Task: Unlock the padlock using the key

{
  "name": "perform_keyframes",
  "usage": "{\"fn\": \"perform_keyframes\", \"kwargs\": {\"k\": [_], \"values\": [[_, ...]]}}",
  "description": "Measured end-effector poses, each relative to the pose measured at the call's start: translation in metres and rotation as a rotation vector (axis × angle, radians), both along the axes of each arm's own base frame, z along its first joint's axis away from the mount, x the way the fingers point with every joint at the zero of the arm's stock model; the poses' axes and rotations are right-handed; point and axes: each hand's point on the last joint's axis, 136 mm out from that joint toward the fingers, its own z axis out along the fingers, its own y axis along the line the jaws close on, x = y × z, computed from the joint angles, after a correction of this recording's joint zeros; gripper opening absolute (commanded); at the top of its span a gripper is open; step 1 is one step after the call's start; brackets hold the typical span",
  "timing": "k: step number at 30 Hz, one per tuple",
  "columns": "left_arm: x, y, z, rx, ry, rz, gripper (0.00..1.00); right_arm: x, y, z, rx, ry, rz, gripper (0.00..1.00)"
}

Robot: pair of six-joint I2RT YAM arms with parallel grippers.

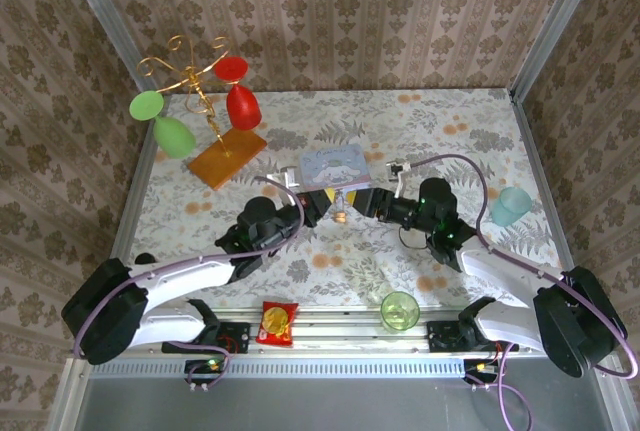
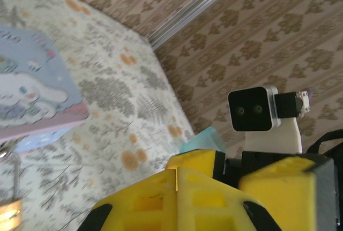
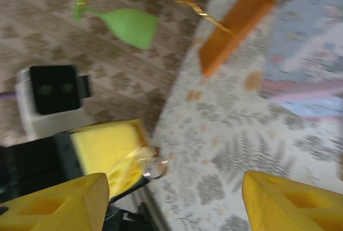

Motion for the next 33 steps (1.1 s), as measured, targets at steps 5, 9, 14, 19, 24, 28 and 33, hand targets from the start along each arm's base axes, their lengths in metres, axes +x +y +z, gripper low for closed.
{"fn": "perform_keyframes", "kwargs": {"k": [5,9,14,19,24,28,33], "values": [[-0.004,-0.008,0.034,-0.102,-0.088,-0.068,0.0,-0.008,0.014,0.037,0.139,-0.112,0.098,0.55],[-0.011,-0.016,0.045,-0.122,-0.113,-0.107,0.0,-0.011,0.017,0.045,0.181,-0.135,0.133,0.47],[-0.012,-0.016,0.05,-0.122,-0.132,-0.111,0.0,-0.015,0.018,0.057,0.217,-0.173,0.148,0.29],[-0.013,-0.016,0.057,-0.134,-0.149,-0.111,0.0,-0.015,0.016,0.061,0.228,-0.186,0.144,0.21],[-0.015,-0.016,0.059,-0.14,-0.154,-0.117,0.0,-0.016,0.016,0.06,0.231,-0.189,0.142,0.16],[-0.016,-0.017,0.06,-0.143,-0.157,-0.122,0.0,-0.015,0.016,0.058,0.234,-0.184,0.142,0.12],[-0.016,-0.017,0.061,-0.147,-0.16,-0.122,0.0,-0.015,0.016,0.058,0.242,-0.182,0.14,0.43]]}}
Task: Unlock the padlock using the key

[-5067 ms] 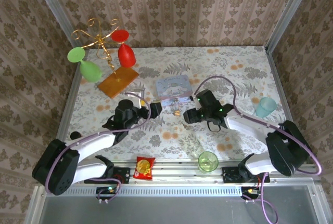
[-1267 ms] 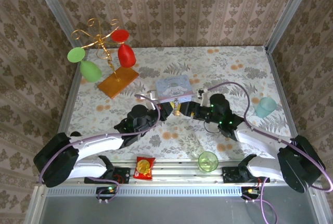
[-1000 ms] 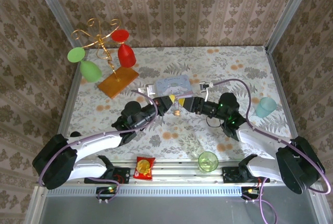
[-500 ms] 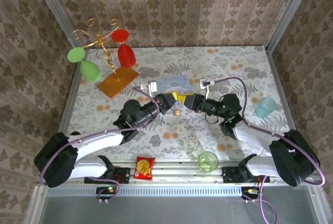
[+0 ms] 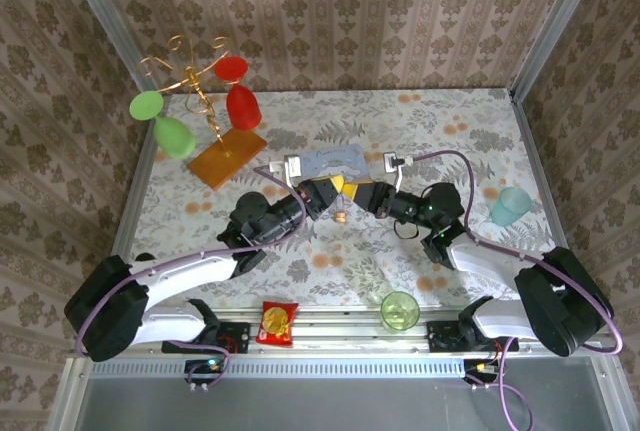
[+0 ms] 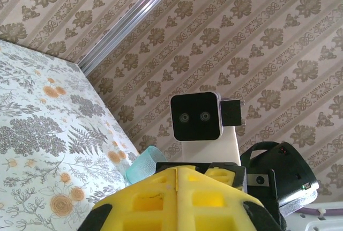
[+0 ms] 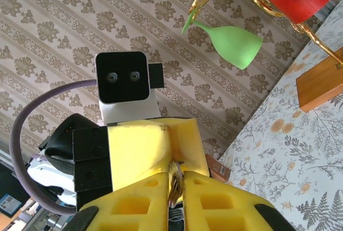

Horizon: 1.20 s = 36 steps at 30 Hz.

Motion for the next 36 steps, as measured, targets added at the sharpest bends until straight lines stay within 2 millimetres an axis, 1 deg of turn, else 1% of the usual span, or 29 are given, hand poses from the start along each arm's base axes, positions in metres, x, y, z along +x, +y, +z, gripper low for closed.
{"fn": "perform_keyframes", "kwargs": {"k": [1,2,4,6,9,11,14,23,27,31,36], "values": [[0.0,0.0,0.0,-0.001,0.0,-0.001,0.0,0.0,0.0,0.0,-0.001,-0.002,0.0,0.5],[0.0,0.0,0.001,-0.002,-0.002,0.0,0.0,0.0,0.0,-0.002,-0.007,0.0,-0.003,0.52],[0.0,0.0,0.0,-0.001,-0.001,0.0,0.0,0.001,0.0,-0.007,-0.021,0.002,-0.017,0.54],[0.0,0.0,0.0,0.001,0.001,-0.001,0.0,0.0,-0.002,-0.009,-0.032,0.001,-0.023,0.53],[-0.001,-0.001,-0.001,0.004,0.003,-0.004,0.0,-0.001,-0.001,-0.008,-0.036,-0.013,-0.024,0.47],[-0.002,-0.001,-0.002,0.007,0.006,-0.005,0.0,-0.002,-0.001,-0.007,-0.034,-0.016,-0.022,0.41],[-0.002,-0.002,-0.003,0.01,0.008,-0.006,0.0,-0.002,-0.001,-0.004,-0.026,-0.026,-0.023,0.35],[-0.001,-0.001,-0.003,0.009,0.009,0.0,0.0,-0.002,-0.001,0.002,-0.003,-0.054,-0.024,0.21],[-0.001,-0.001,-0.002,0.005,0.006,-0.002,0.0,-0.002,-0.002,0.002,-0.003,-0.056,-0.025,0.17],[-0.001,-0.001,0.003,-0.014,-0.002,-0.002,0.0,-0.001,-0.002,0.002,-0.003,-0.058,-0.03,0.11],[0.001,0.0,0.003,-0.024,0.0,-0.002,0.0,0.001,-0.003,0.003,-0.001,-0.058,-0.043,0.1]]}}
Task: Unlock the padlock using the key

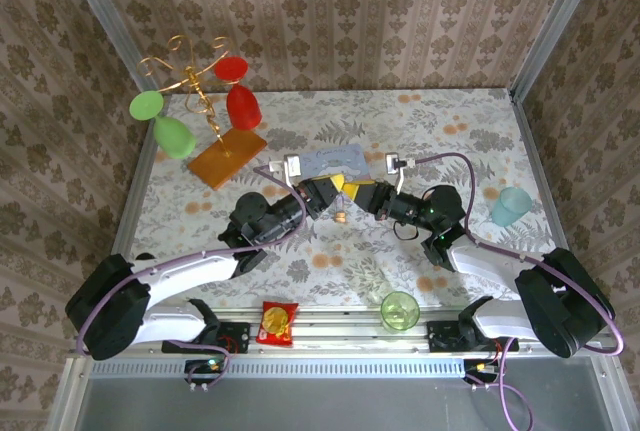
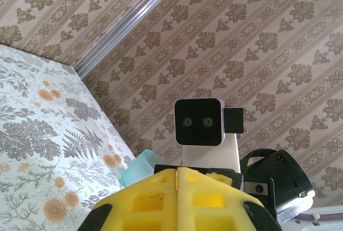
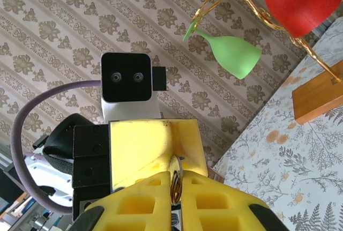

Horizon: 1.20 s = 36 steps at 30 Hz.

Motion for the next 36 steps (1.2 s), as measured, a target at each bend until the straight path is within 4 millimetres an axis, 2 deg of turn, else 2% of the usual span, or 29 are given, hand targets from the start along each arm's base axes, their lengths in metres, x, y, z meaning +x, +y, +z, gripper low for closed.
{"fn": "perform_keyframes", "kwargs": {"k": [2,4,6,18,30,36], "values": [[0.0005,-0.0003,-0.0006,-0.002,0.005,-0.001,0.0,0.0005,-0.0002,-0.0004,-0.001,0.001,-0.003,0.15],[0.0006,-0.0008,-0.0015,-0.003,0.011,-0.003,0.0,0.0009,-0.0006,-0.0018,-0.005,0.004,-0.008,0.29],[0.0002,-0.0009,-0.0027,-0.002,0.016,-0.005,0.0,0.0011,-0.002,-0.002,-0.012,-0.004,-0.016,0.33],[-0.0002,-0.0012,-0.0047,0.001,0.019,-0.008,0.0,-0.0003,-0.0044,0.0003,-0.027,-0.029,-0.029,0.15],[-0.0019,-0.0045,-0.0078,-0.001,0.035,-0.02,0.0,0.0016,-0.0038,-0.0022,-0.028,-0.026,-0.03,0.18],[-0.0012,-0.0051,-0.0083,-0.005,0.04,-0.02,0.0,0.0029,-0.0037,-0.0032,-0.026,-0.027,-0.031,0.1]]}}
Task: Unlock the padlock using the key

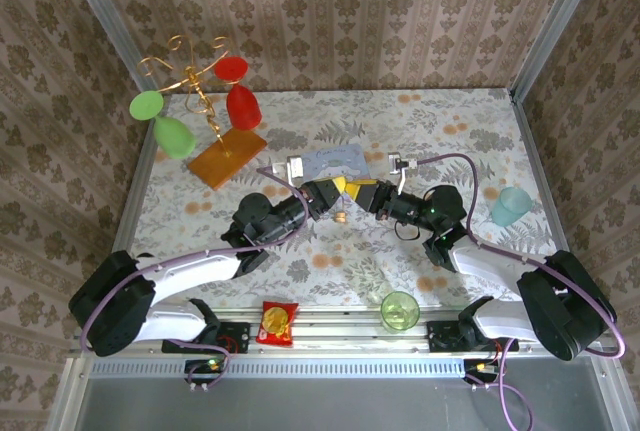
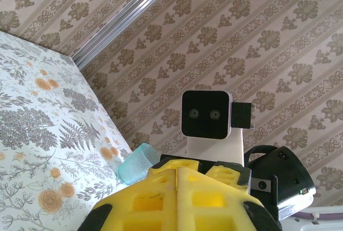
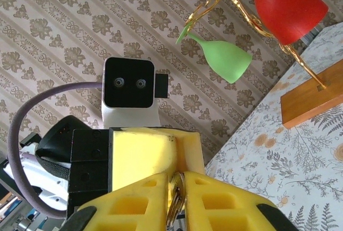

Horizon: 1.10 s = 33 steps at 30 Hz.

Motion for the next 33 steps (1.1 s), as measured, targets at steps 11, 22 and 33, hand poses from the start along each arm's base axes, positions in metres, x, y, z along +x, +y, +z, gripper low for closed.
{"fn": "perform_keyframes", "kwargs": {"k": [11,22,33], "values": [[0.01,0.012,-0.015,0.019,0.028,0.045,1.0,0.0,-0.001,-0.001,-0.005,0.003,-0.001,0.0],[0.031,0.051,-0.01,0.243,0.007,0.275,1.0,0.013,-0.027,-0.068,-0.242,0.218,-0.204,0.0],[0.053,0.021,-0.173,0.634,0.213,0.204,0.82,0.015,-0.084,-0.167,-0.457,0.533,-0.478,0.0]]}}
